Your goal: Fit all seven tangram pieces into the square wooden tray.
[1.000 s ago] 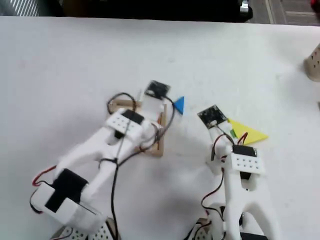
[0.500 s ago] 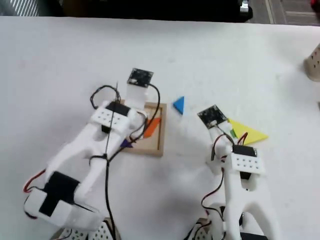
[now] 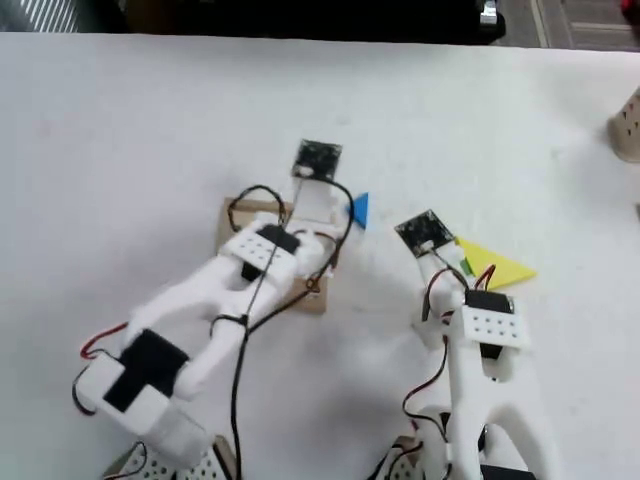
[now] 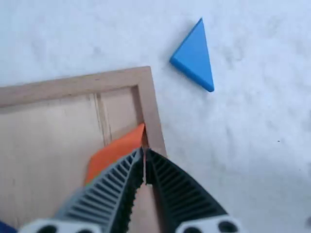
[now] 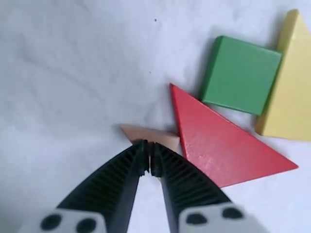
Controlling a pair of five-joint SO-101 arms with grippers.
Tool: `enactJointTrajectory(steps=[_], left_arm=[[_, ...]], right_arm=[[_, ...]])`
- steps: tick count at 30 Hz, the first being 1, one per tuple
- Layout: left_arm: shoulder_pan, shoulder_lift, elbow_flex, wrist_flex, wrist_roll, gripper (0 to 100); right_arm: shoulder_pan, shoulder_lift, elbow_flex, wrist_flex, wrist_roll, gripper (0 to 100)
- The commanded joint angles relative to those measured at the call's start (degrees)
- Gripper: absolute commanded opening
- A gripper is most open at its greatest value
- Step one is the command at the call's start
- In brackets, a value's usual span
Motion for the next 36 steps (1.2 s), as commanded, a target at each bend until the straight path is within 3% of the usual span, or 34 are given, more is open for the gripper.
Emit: enactJointTrajectory(steps=[1, 10, 17, 23, 31, 36], left_arm=[[0.66, -0.4, -1.67, -0.53, -1.32, 3], [-0.31, -0.48, -2.29, 9.41, -1.23, 3], [-5.76, -0.48, -7.47, 21.89, -1.23, 3], [-4.09, -0.48, -9.58, 24.35, -1.32, 3], [-6.37, -11.65, -5.01, 21.89, -3.78, 2], [-9.54, -16.22, 2.2, 3.52, -3.43, 2]], right_arm=[[0.31, -1.36, 0.09, -0.66, 0.79, 2.0], [0.31, -1.36, 0.09, -0.84, 0.79, 2.1], [0.31, -1.36, 0.09, -0.92, 0.79, 2.1], [0.31, -1.36, 0.09, -0.92, 0.79, 2.1], [0.31, -1.36, 0.09, -0.92, 0.79, 2.1], [0.22, -1.36, 0.18, -0.75, 2.55, 2.1]])
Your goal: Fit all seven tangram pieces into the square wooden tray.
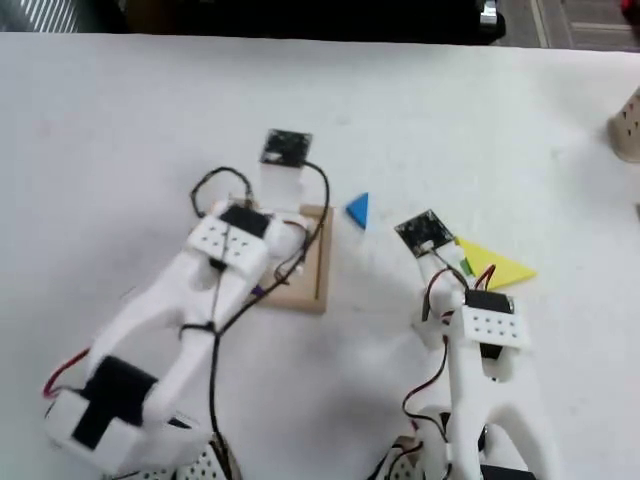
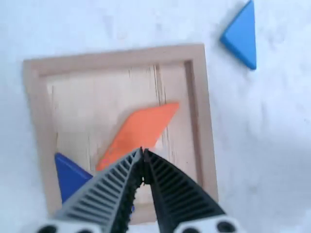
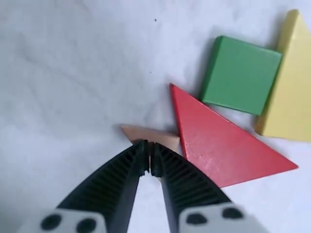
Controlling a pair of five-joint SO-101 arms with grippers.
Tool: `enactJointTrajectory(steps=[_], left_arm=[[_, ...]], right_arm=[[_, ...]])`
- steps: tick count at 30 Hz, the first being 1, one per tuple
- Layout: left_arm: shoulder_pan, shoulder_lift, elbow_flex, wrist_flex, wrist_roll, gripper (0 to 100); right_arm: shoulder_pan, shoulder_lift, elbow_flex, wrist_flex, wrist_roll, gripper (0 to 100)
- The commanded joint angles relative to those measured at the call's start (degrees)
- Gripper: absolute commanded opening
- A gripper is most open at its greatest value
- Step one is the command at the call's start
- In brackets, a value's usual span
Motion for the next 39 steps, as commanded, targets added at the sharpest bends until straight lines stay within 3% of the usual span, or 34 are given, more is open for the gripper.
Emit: enactJointTrajectory(steps=[1, 3, 6, 12, 16, 26, 33, 39], left_arm=[[-3.91, -4.35, 4.48, -18.37, 0.7, 2], [-5.41, -1.89, 5.19, -22.95, 5.89, 2], [-6.73, 4.18, 1.76, -22.15, 11.96, 2], [-5.76, 17.98, -9.85, -14.59, 12.13, 2], [-4.44, 19.91, -13.01, -9.14, 11.96, 2], [1.27, 15.52, -12.84, 4.31, -7.12, 2], [0.57, 13.58, -12.84, 4.66, -7.21, 2], [-7.69, 1.01, -6.07, 1.05, -7.21, 2]], right_arm=[[0.22, -1.36, 0.18, -0.66, 2.29, 2.0], [0.22, -1.36, 0.18, -0.66, 2.37, 2.0], [0.22, -1.36, 0.18, -0.66, 2.37, 1.9], [0.22, -1.36, 0.18, -0.66, 2.55, 1.9], [0.22, -1.36, 0.18, -0.66, 2.55, 1.9], [0.22, -1.36, 0.18, -0.57, 2.55, 1.9], [0.22, -1.36, 0.18, -0.57, 2.55, 1.9], [0.22, -1.36, 0.18, -0.57, 2.64, 1.9]])
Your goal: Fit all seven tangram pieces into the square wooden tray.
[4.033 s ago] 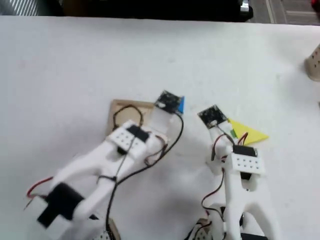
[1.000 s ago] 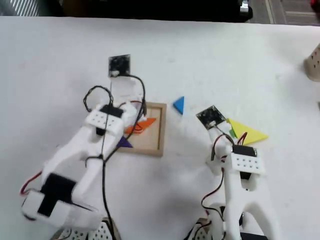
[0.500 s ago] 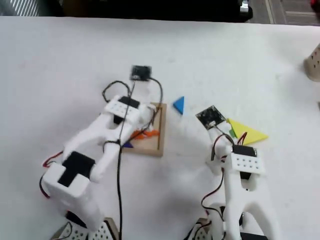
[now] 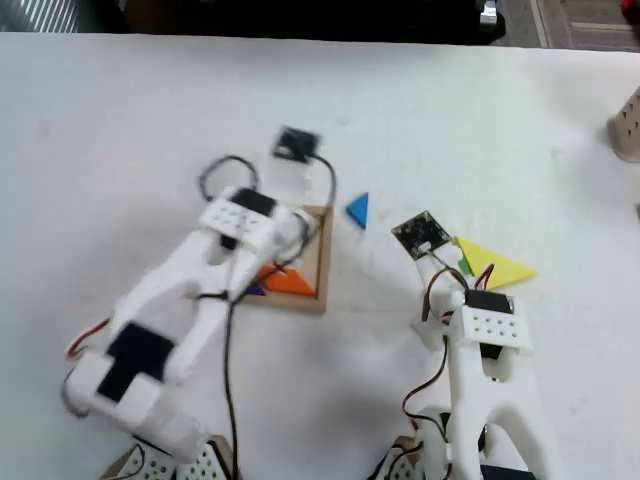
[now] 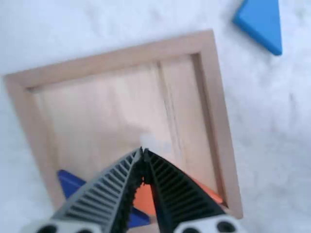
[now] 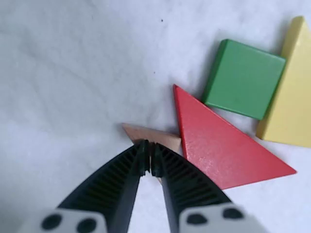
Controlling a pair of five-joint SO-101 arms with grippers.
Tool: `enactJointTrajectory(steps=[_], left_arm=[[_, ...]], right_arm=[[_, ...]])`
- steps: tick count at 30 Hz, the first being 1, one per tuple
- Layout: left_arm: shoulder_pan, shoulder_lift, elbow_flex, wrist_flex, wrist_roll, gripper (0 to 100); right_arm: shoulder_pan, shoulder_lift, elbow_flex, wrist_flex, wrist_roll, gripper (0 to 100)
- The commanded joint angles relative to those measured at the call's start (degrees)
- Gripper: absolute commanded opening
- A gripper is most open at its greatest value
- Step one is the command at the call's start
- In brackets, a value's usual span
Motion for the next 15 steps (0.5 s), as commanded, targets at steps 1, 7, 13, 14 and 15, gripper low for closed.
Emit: enactJointTrajectory(steps=[1, 7, 13, 14, 15], left_arm=[[-7.87, -14.02, 5.8, -5.01, -0.35, 2], [-6.81, -23.6, 18.55, -14.59, -0.18, 2], [-2.15, -17.98, 16.7, -13.89, -0.18, 2], [-2.15, -15.96, 15.47, -13.54, -0.18, 2], [-2.15, -13.67, 13.98, -12.75, -0.18, 2]], right_arm=[[0.22, -1.36, 0.18, -0.57, 0.79, 1.9], [-1.36, -1.8, 1.05, -0.92, 0.79, 1.9], [-1.63, -1.8, 1.14, -0.92, 0.79, 1.9], [-1.63, -1.8, 1.14, -0.92, 0.79, 1.9], [-1.63, -1.8, 1.14, -0.92, 0.79, 1.9]])
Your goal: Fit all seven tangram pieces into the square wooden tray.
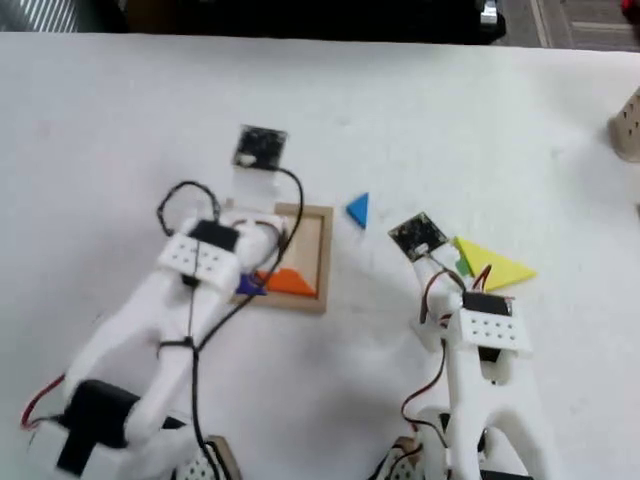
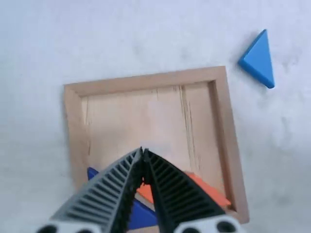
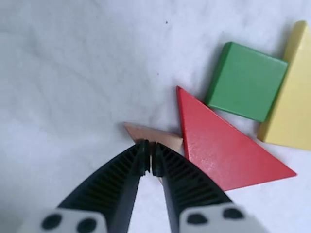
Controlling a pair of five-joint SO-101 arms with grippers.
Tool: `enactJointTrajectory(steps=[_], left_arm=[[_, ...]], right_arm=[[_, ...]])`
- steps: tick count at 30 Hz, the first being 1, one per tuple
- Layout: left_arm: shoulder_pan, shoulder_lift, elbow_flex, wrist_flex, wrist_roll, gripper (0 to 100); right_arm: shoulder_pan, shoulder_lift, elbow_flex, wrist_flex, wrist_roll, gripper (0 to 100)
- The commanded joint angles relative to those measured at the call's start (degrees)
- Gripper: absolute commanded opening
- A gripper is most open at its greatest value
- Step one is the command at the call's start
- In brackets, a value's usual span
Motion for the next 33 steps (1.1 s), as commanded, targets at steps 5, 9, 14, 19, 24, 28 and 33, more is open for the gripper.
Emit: enactJointTrajectory(steps=[5, 9, 14, 19, 24, 28, 33], left_arm=[[0.66, 15.08, -13.8, 7.56, -0.26, 2], [0.84, 18.15, -16.97, 12.4, -0.35, 2], [3.56, 18.15, -16.88, 15.47, -0.7, 2], [6.29, 18.15, -15.91, 16.79, -0.97, 2], [6.02, 18.15, -15.91, 16.97, -8.09, 2], [5.93, 17.63, -16.18, 16.62, -8.0, 2], [3.82, 12.35, -15.65, 18.11, -8.0, 2]], right_arm=[[-0.66, -0.84, 0.18, -0.48, 0.7, 1.9], [-0.57, -0.84, 0.18, -0.48, 0.7, 1.9], [-0.57, -0.84, 0.18, -0.48, 0.7, 1.9], [-0.66, -0.84, 0.18, -0.48, 0.7, 1.9], [-0.75, -0.84, 0.18, -0.57, 0.7, 1.9], [-0.84, -0.84, 0.18, -0.57, 0.7, 1.9], [-0.84, -0.84, 0.18, -0.57, 0.7, 1.9]])
